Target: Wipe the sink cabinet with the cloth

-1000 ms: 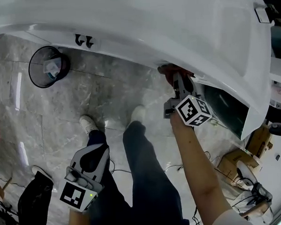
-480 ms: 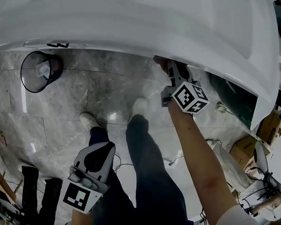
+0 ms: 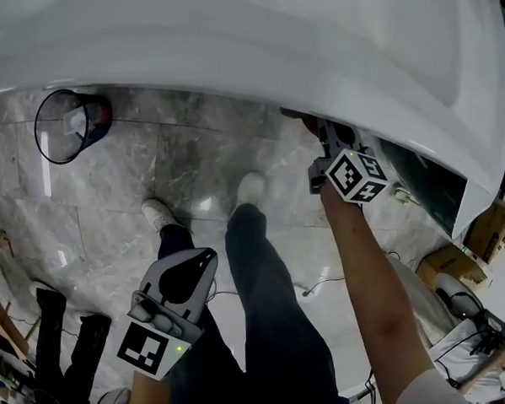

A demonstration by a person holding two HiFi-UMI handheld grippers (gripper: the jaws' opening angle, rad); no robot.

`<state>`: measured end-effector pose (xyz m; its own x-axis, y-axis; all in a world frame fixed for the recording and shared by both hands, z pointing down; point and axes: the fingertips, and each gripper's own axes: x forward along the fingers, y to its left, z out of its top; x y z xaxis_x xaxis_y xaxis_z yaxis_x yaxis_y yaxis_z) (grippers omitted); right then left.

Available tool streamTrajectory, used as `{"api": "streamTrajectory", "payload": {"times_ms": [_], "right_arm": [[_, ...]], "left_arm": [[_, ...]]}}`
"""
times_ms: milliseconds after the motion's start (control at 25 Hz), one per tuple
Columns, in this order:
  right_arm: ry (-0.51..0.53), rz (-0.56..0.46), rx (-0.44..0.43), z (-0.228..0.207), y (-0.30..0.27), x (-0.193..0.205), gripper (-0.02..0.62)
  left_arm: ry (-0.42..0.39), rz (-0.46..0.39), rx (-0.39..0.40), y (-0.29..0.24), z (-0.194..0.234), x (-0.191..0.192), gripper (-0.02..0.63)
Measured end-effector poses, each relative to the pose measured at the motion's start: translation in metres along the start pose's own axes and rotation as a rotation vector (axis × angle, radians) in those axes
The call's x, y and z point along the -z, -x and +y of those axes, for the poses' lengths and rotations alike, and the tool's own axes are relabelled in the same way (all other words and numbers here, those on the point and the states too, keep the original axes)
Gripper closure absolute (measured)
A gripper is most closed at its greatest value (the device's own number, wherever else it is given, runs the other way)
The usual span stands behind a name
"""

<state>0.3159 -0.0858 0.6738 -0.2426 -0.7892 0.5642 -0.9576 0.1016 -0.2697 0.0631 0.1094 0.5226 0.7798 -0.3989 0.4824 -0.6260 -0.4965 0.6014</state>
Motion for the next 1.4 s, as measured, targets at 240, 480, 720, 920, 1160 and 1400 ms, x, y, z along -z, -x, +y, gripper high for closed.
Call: {"api": "streamTrajectory", "payload": {"times_ms": [240, 480, 720, 920, 1160, 1400], "right_arm": [[-0.025, -0.003, 0.127, -0.047, 0.039, -0.013, 0.529], [0.009, 0.000, 0.136, -0.045, 0.059, -0.039, 0.529], [0.031, -0.029, 0.176, -0.031, 0.083, -0.071, 0.529], [0.039, -0.015, 0.186, -0.019, 0.081, -0.073, 0.529], [0.095, 0.004, 0.133, 0.024, 0.061, -0.070, 0.529], [0.118, 0.008, 0.089, 0.065, 0.042, -0.068, 0.529]], "left_arm": [[-0.025, 0.010, 0.020, 0.000, -0.013, 0.002, 0.594], [-0.032, -0.004, 0.029, -0.002, -0.019, -0.005, 0.594], [-0.027, -0.015, 0.036, 0.001, -0.023, -0.009, 0.594], [-0.002, -0.034, 0.006, 0.011, -0.009, -0.011, 0.594], [0.006, -0.055, -0.015, 0.028, 0.001, -0.009, 0.594], [0.026, -0.072, -0.049, 0.044, 0.013, -0.008, 0.594]]}}
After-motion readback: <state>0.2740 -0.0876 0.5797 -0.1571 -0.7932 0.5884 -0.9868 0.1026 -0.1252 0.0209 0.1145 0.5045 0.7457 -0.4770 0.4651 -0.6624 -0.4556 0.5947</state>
